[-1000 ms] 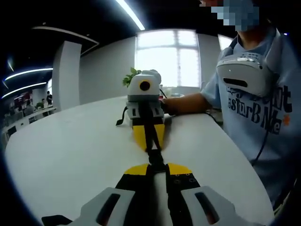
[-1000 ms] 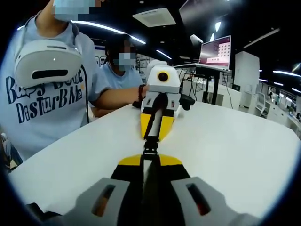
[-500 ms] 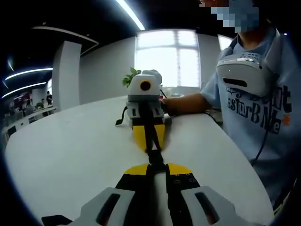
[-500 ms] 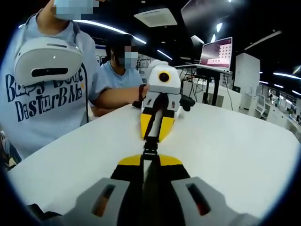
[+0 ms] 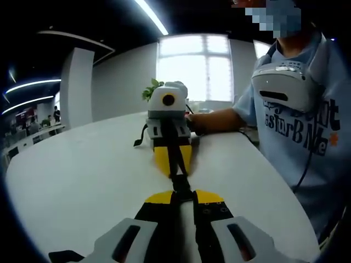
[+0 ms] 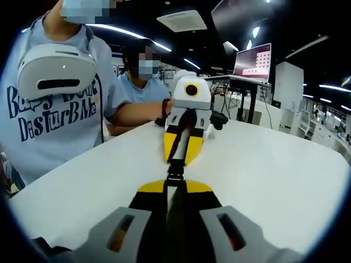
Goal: Snap the two parts of the plastic buckle together until the buckle closes and remains connected.
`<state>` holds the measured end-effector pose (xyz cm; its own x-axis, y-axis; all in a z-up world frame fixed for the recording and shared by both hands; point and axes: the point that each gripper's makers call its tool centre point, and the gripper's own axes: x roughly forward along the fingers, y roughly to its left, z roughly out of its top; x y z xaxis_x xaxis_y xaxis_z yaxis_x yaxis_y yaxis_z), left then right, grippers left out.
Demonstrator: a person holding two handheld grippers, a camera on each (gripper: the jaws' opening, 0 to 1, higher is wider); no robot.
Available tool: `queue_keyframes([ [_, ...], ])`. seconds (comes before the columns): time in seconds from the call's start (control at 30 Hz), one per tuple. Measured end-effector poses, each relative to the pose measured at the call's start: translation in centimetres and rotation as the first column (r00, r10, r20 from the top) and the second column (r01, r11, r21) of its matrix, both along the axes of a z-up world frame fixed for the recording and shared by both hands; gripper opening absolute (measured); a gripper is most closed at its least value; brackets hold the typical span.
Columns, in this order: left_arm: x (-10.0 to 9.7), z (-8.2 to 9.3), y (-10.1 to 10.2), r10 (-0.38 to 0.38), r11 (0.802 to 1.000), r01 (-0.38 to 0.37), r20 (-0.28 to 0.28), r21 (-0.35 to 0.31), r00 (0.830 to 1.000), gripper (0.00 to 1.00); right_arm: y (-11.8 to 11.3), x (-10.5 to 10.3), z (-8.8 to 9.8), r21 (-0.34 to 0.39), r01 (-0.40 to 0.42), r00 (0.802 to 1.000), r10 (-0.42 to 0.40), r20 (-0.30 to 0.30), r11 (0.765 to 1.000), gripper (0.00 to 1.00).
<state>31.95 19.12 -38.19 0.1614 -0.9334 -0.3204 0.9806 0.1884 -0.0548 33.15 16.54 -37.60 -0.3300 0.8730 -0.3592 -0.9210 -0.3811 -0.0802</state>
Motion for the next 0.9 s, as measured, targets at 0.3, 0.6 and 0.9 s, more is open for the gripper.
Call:
queue_keyframes([
  [0.3,0.05,-0.03,0.04,0.001,1.000,-0.001,0.003,0.003,1.000,0.11,0.05,-0.14,-0.03,0.002,-0.008,1.000,0.008,0.002,1.000,0.10],
  [0.6,-0.09,-0.16,0.10,0.005,1.000,-0.005,0.003,0.003,1.000,0.11,0.14,-0.31,0.00,0.005,-0.014,1.000,0.014,0.020,1.000,0.10],
  [0.9,-0.20,-0.16,0.27,0.009,1.000,-0.009,0.002,0.003,1.000,0.11,0.28,-0.51,0.09,0.006,-0.019,0.999,0.018,0.034,1.000,0.09],
])
